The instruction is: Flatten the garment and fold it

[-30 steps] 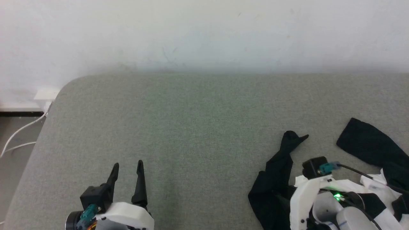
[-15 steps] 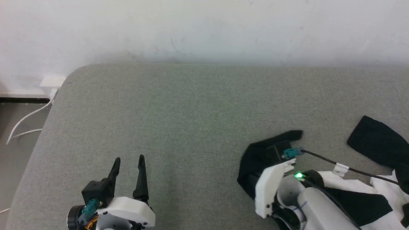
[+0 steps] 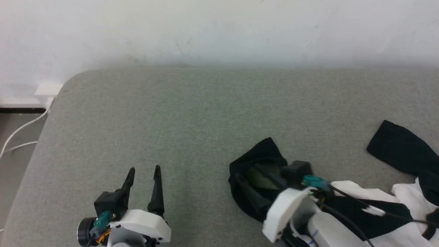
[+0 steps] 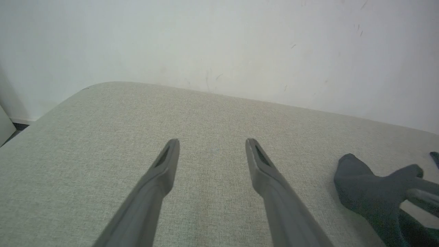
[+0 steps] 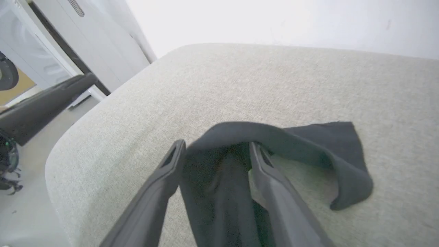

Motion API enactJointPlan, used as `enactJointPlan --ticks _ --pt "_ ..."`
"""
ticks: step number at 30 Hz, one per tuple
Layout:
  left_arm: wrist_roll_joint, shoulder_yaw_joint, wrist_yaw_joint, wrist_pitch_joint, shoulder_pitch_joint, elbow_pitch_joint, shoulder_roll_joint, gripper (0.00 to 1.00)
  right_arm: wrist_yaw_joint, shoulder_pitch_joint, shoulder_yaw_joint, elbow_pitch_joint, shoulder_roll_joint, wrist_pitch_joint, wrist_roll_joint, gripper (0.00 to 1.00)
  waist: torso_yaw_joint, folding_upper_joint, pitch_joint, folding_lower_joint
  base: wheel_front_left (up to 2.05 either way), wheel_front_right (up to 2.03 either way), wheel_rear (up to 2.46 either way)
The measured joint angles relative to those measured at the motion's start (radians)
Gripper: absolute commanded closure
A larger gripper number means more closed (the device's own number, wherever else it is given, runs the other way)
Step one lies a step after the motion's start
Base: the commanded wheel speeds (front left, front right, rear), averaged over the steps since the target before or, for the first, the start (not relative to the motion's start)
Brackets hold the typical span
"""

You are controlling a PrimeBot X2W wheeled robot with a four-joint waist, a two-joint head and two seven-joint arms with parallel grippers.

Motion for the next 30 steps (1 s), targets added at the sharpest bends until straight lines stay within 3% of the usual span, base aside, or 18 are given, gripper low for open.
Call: enactJointPlan --ticks 7,12,19,23,30 --pt "0.000 -0.017 -0.002 0.002 -0.001 0.016 0.003 0.00 0.000 0.118 -0.168 -0.157 -0.067 -0.131 -0.066 0.00 -0.041 -0.0001 -0.011 0.0000 0.00 0.00 0.00" --pt "0.012 -0.068 -0.022 0.039 -0.017 0.033 0.001 0.00 0.000 0.215 -0.346 -0.305 -0.069 -0.128 -0.148 0.00 -0.077 -0.0002 -0.019 0.0000 0.00 0.00 0.00" --pt "0.047 -0.166 -0.059 0.147 -0.110 0.095 -0.012 0.00 0.000 0.358 -0.537 -0.541 -0.038 -0.040 -0.249 0.00 -0.122 -0.0002 -0.025 -0.0001 0.00 0.00 0.00" --pt "0.051 -0.212 -0.097 0.261 -0.187 0.171 -0.020 0.00 0.000 0.422 -0.594 -0.652 -0.010 0.013 -0.281 0.00 -0.149 -0.0002 -0.017 0.0000 0.00 0.00 0.00" --pt "0.024 -0.254 -0.158 0.560 -0.297 0.342 -0.024 0.00 0.000 0.474 -0.613 -0.752 0.018 0.062 -0.302 0.00 -0.196 -0.0002 0.006 -0.0001 0.00 0.00 0.00"
